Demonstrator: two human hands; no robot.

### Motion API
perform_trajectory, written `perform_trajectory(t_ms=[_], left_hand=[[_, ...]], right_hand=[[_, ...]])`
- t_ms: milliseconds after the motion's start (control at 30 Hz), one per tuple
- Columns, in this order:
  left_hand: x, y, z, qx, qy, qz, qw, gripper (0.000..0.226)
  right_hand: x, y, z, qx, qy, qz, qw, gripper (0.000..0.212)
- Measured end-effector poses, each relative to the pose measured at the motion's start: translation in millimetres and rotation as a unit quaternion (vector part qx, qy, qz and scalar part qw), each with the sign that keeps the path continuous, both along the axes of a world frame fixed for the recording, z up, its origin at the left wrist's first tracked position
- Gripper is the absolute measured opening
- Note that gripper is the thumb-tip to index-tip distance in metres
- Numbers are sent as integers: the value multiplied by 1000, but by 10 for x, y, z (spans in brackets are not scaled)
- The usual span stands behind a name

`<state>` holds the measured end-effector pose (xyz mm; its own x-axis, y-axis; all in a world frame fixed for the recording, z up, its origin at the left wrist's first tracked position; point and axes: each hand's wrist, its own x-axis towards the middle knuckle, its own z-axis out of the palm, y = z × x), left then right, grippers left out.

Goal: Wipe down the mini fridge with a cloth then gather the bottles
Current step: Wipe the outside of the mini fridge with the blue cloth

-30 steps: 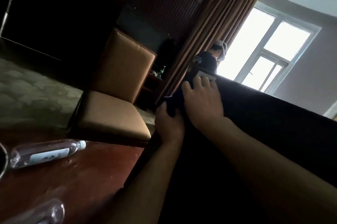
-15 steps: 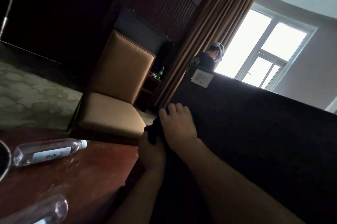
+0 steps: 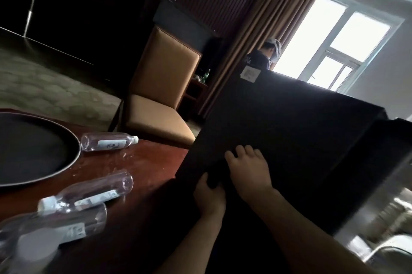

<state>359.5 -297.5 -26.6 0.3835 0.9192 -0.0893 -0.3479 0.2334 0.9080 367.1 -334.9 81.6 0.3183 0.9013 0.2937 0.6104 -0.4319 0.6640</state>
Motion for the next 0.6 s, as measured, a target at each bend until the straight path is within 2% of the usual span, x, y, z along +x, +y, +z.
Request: perform_trajectory(t_ms=[300,433,500,600], left_hand=[[-75,-171,-312,40,49,19,998,20],[66,-38,-623,26,69,20,997,27],[157,72,-840,26,87,35,995,23],[311,222,-1053,-8,64,63,996,24]], right_hand=[[-53,-114,-319,9,-1,-7,1000,34],[20,71,-642,-1,33,-4,999,33],[102,196,-845,0,47,1,999,36],[235,391,-1073,20,55,20,998,32]])
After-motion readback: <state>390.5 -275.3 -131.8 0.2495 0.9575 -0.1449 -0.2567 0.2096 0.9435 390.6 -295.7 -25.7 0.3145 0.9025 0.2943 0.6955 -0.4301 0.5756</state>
